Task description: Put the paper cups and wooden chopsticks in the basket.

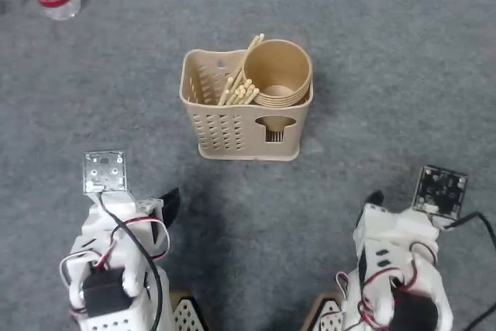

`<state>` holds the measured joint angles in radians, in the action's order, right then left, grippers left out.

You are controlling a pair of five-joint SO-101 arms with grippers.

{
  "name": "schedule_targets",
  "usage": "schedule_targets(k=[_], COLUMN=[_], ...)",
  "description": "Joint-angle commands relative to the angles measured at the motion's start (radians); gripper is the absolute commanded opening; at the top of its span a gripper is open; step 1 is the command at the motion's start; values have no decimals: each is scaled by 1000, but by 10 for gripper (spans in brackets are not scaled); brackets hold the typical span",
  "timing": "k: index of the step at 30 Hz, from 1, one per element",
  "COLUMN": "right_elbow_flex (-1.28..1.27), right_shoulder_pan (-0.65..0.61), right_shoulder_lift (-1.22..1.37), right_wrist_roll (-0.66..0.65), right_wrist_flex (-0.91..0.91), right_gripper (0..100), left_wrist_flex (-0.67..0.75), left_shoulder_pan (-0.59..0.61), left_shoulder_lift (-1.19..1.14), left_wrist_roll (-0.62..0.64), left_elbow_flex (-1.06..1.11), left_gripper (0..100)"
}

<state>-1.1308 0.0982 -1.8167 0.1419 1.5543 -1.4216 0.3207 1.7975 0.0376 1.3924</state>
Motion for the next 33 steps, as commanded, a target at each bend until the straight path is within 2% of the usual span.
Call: schedule_targets(k=[1,5,8,12,14,16,19,22,29,31,33], right_elbow_flex=[38,-74,-183,-333,-408,-483,-554,-551,-552,-552,-552], right_shoulder_pan=[-50,-157,-214,-243,-245,-236,-226,-191,18,2,-70], right_shoulder_lift=[1,1,5,2,4,2,10,7,8,8,8], right_wrist_roll=[29,31,29,25,25,25,23,23,23,17,-26], right_wrist_flex=[19,-2,-84,-122,-217,-263,-280,-246,-249,-249,-249], right_gripper=[307,307,307,310,310,310,308,307,307,307,307], left_wrist_flex=[-6,8,37,190,301,301,213,163,160,160,160], left_shoulder_pan=[0,0,0,-3,-35,-43,-55,-124,-157,-157,-163], left_shoulder_lift=[-2,-3,-3,-3,-11,-11,-8,9,20,20,20], left_wrist_roll=[11,61,94,92,97,97,95,94,94,94,94], left_elbow_flex=[27,41,67,220,298,292,292,291,291,291,291], left_gripper=[282,282,282,286,284,284,285,284,284,284,284])
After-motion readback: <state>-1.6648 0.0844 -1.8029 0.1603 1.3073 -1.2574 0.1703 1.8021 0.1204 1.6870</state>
